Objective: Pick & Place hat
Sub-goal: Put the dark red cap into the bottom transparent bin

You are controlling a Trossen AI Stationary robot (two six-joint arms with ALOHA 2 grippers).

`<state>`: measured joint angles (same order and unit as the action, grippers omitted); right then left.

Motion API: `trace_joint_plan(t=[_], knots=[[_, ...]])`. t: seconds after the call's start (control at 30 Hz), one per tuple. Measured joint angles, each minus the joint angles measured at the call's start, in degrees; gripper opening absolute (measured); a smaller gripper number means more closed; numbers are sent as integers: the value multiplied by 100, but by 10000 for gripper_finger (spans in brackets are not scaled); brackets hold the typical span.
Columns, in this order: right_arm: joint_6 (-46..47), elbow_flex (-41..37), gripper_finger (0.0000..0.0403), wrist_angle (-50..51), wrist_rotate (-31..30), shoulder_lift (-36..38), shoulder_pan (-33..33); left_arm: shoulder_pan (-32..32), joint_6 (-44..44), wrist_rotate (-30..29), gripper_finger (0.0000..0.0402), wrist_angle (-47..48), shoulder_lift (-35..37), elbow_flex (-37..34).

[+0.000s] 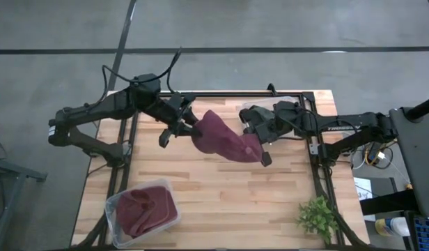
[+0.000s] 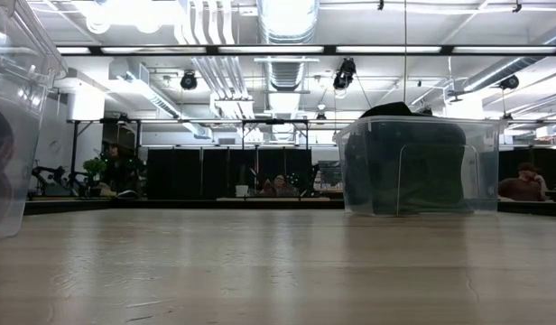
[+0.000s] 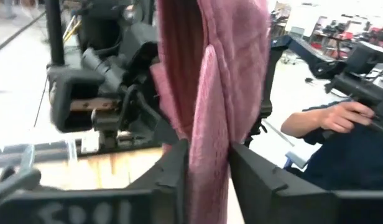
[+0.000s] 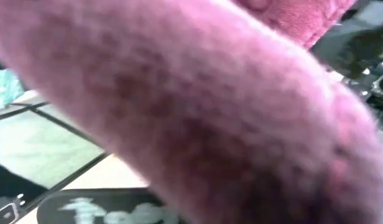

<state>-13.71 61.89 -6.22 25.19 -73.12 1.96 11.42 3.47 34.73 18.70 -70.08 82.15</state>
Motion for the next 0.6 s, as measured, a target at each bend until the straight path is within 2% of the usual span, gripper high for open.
trace_joint_plan(t=[0.17, 0.27, 0.43, 0.53, 0.6], knots=[[204, -30, 8, 153, 17, -26, -10, 2, -141, -423, 182, -74, 53, 7], [240, -29, 8, 282, -101, -21, 24, 0, -424, -809, 215, -213, 155, 81], [579, -29, 8, 349, -644, 8, 43, 0, -1047, -1953, 231, 79, 386, 101], [465, 8, 8, 627, -955, 70, 52, 0, -978, -2752, 231, 405, 486, 101], [429, 83, 8, 971, -1385, 76, 47, 0, -897, -3108, 232, 565, 566, 101]])
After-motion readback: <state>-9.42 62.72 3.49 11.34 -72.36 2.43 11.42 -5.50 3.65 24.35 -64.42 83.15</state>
